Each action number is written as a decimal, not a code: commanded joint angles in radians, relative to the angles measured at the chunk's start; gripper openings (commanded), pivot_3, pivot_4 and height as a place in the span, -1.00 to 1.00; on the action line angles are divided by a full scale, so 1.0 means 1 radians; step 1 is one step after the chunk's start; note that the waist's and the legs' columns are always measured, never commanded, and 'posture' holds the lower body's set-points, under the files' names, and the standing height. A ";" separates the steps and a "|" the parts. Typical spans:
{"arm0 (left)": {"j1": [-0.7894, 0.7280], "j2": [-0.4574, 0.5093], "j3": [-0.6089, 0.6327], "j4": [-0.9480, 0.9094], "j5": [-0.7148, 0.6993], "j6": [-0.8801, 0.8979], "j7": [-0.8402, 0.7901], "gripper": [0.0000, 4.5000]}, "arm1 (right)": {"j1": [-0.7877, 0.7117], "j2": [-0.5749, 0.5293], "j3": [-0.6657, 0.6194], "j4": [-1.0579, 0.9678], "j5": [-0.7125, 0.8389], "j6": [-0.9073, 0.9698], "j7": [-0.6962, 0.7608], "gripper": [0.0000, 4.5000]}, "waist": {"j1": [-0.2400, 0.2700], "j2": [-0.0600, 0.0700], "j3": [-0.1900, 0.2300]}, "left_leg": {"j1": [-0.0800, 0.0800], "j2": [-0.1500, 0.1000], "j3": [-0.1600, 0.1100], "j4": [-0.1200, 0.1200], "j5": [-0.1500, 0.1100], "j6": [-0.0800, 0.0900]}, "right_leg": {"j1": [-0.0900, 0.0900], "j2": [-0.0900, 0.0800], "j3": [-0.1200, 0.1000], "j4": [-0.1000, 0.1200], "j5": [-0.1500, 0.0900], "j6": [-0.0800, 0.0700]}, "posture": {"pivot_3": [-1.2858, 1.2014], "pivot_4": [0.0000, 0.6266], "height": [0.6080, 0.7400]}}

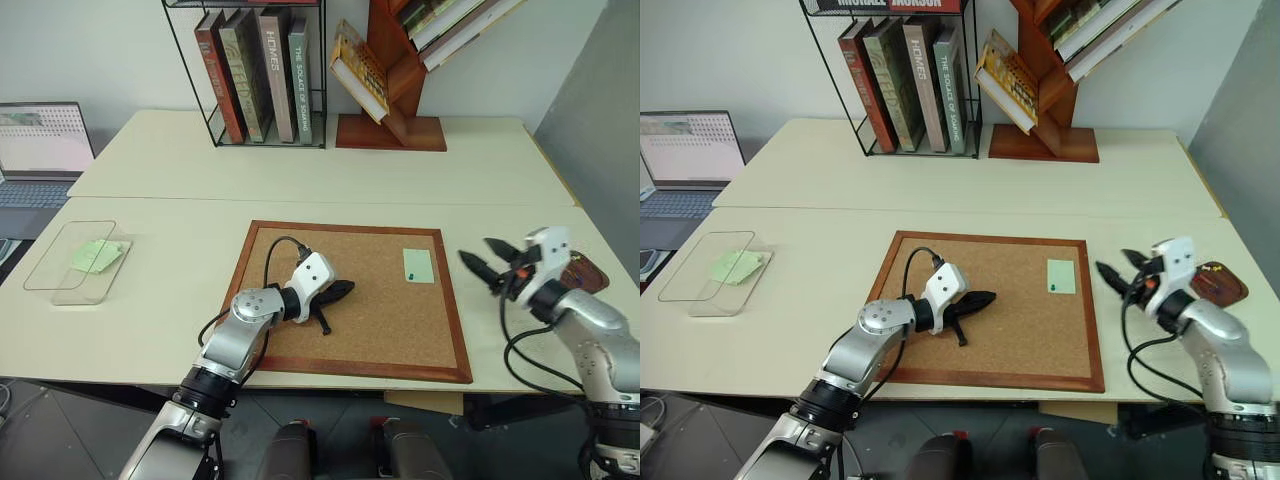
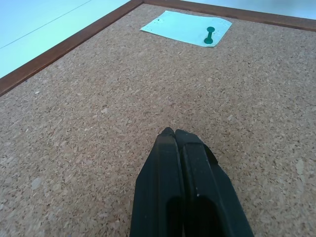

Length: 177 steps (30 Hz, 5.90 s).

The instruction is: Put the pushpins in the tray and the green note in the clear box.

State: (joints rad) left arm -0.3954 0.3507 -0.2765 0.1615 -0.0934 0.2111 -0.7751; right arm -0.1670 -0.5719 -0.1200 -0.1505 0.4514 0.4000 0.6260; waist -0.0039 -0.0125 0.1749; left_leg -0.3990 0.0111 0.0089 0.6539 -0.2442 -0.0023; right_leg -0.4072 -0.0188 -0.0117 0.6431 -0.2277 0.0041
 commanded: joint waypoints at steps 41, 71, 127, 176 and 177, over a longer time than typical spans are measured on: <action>0.042 0.009 -0.018 0.044 0.041 0.036 0.024 -1.00 | -0.140 0.043 0.198 0.079 -0.279 -0.246 0.135 -0.99 | 0.001 -0.001 0.000 | -0.001 0.000 0.000 0.000 0.000 0.000 | -0.001 0.000 -0.001 0.000 0.000 0.000 | 0.03 -0.52 1.00; -0.040 -0.015 0.160 -0.135 -0.144 0.097 0.011 0.27 | -0.226 0.026 0.208 -0.025 -0.259 -0.226 0.185 -1.00 | 0.002 -0.012 0.008 | -0.003 -0.001 0.002 -0.008 0.000 -0.001 | -0.007 0.000 0.000 0.000 0.000 0.004 | 0.03 -0.52 1.00; -0.425 -0.115 0.077 0.490 -0.027 -0.407 -0.339 -0.99 | -0.298 0.089 0.194 -0.171 -0.041 0.114 0.164 -1.00 | 0.002 -0.012 0.008 | -0.003 -0.001 0.003 -0.006 0.000 0.000 | -0.007 0.004 0.000 0.003 0.000 0.004 | 0.03 -0.52 1.00; -0.217 -0.091 -0.005 0.084 0.056 -0.276 -0.169 -1.00 | -0.209 -0.125 -0.226 0.591 -0.357 -0.063 -0.383 -0.64 | -0.001 -0.008 0.006 | 0.000 -0.001 0.006 -0.004 0.000 0.000 | -0.004 0.006 0.004 0.005 0.001 0.005 | 0.03 -0.52 1.00; -0.216 -0.091 -0.006 0.082 0.056 -0.274 -0.167 -1.00 | -0.215 -0.125 -0.230 0.601 -0.353 -0.058 -0.388 -0.55 | 0.000 -0.008 0.006 | 0.000 -0.001 0.006 -0.004 0.000 0.000 | -0.004 0.006 0.005 0.004 0.001 0.005 | 0.03 -0.52 1.00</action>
State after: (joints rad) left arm -0.6071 0.2638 -0.2784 0.2865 -0.0379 -0.0603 -0.9502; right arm -0.3598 -0.6871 -0.3305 0.4438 0.0970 0.3521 0.2550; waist -0.0041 -0.0210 0.1807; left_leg -0.3995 0.0102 0.0152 0.6494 -0.2438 -0.0025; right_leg -0.4112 -0.0130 -0.0069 0.6470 -0.2270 0.0089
